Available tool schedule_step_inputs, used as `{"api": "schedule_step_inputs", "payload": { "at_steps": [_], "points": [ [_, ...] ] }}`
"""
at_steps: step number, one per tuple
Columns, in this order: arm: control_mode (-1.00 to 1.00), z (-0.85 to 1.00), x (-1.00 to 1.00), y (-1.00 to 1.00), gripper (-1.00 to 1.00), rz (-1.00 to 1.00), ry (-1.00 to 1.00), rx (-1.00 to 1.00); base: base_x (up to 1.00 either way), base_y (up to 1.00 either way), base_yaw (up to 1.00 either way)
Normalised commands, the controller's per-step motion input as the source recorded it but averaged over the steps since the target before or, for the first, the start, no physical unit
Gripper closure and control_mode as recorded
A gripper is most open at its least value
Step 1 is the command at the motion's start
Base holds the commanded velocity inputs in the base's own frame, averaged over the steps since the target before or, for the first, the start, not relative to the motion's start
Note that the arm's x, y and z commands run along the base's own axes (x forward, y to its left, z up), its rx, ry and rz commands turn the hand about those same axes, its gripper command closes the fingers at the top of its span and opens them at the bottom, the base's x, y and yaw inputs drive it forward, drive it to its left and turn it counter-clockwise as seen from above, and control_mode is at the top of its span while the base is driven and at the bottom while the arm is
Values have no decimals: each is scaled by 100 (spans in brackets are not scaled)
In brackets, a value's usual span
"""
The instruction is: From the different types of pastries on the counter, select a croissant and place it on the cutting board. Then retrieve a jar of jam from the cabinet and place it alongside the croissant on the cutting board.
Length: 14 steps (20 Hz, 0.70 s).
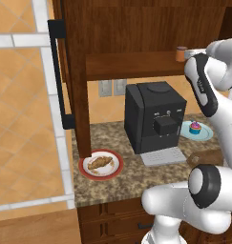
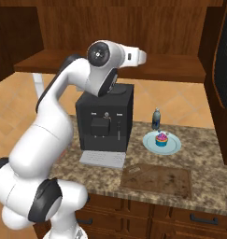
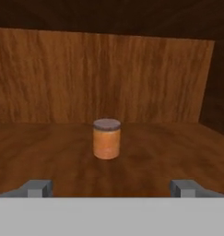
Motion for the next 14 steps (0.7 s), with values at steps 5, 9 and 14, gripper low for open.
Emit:
{"api": "schedule_step_inputs", "payload": {
  "at_steps": [5, 9, 14],
  "points": [
    [-100, -1, 13, -6, -100, 0, 8, 11, 0, 0, 0],
    [-100, -9, 25, 2, -100, 0, -2, 0, 0, 0, 0],
    [-100, -7, 24, 7, -100, 0, 9, 0, 0, 0, 0]
  ]
}}
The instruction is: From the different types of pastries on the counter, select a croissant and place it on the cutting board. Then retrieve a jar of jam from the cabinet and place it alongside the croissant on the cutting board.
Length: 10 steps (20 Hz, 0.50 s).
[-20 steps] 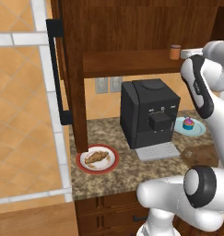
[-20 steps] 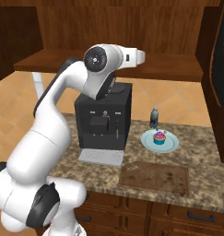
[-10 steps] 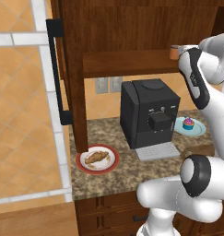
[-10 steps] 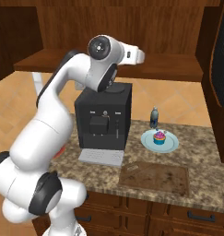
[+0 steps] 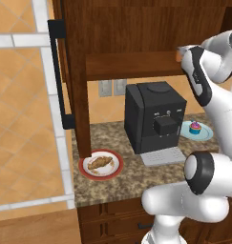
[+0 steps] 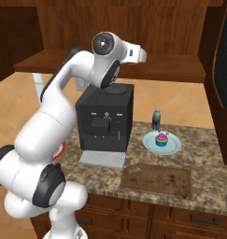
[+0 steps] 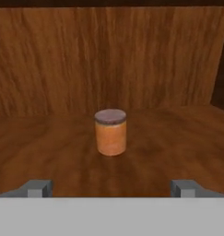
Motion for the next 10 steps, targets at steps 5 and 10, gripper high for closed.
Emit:
{"api": "schedule_step_inputs", "payload": {
  "at_steps": [5, 10],
  "points": [
    [-100, 0, 33, 5, -100, 0, 17, 0, 0, 0, 0],
    [-100, 0, 50, 4, -100, 0, 3, 0, 0, 0, 0]
  ]
}}
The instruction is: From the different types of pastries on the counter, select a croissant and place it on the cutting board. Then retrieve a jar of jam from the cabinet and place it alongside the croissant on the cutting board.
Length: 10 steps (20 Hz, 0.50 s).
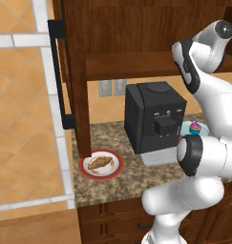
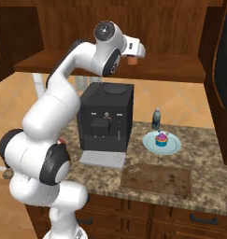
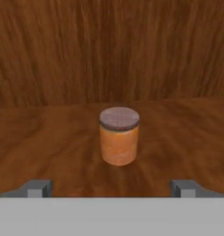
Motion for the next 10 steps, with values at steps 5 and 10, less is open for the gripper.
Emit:
{"api": "schedule_step_inputs", "payload": {
  "at_steps": [5, 10],
  "points": [
    [-100, 0, 34, 0, -100, 0, 1, -1, 0, 0, 0],
    [-100, 0, 27, -2, -100, 0, 1, -2, 0, 0, 0]
  ]
}}
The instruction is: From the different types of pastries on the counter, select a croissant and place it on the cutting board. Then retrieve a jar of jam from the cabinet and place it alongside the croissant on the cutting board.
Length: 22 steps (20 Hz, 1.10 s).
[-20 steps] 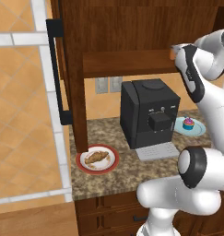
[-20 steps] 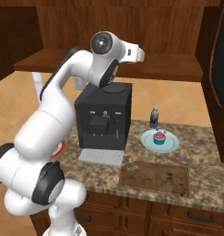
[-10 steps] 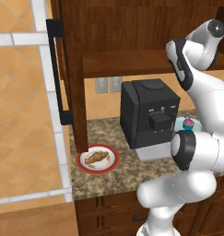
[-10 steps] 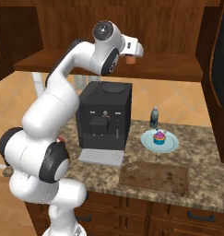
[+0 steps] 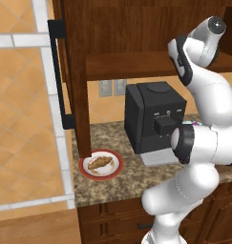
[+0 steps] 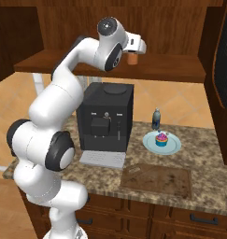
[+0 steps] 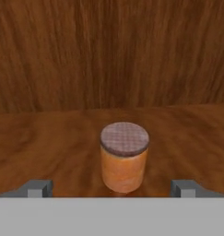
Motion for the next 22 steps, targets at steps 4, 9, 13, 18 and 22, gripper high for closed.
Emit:
{"api": "schedule_step_inputs", "payload": {
  "at_steps": [4, 9, 13, 18, 22],
  "points": [
    [-100, -2, 15, -4, -100, 0, 0, -6, 0, 0, 0],
    [-100, -14, 3, -16, -100, 0, 4, -3, 0, 0, 0],
    [-100, -24, 15, -2, -100, 0, 1, 0, 0, 0, 0],
    [-100, -3, 33, 0, -100, 0, 0, 0, 0, 0, 0],
    [-100, 0, 23, -12, -100, 5, 1, 0, 0, 0, 0]
  ]
}}
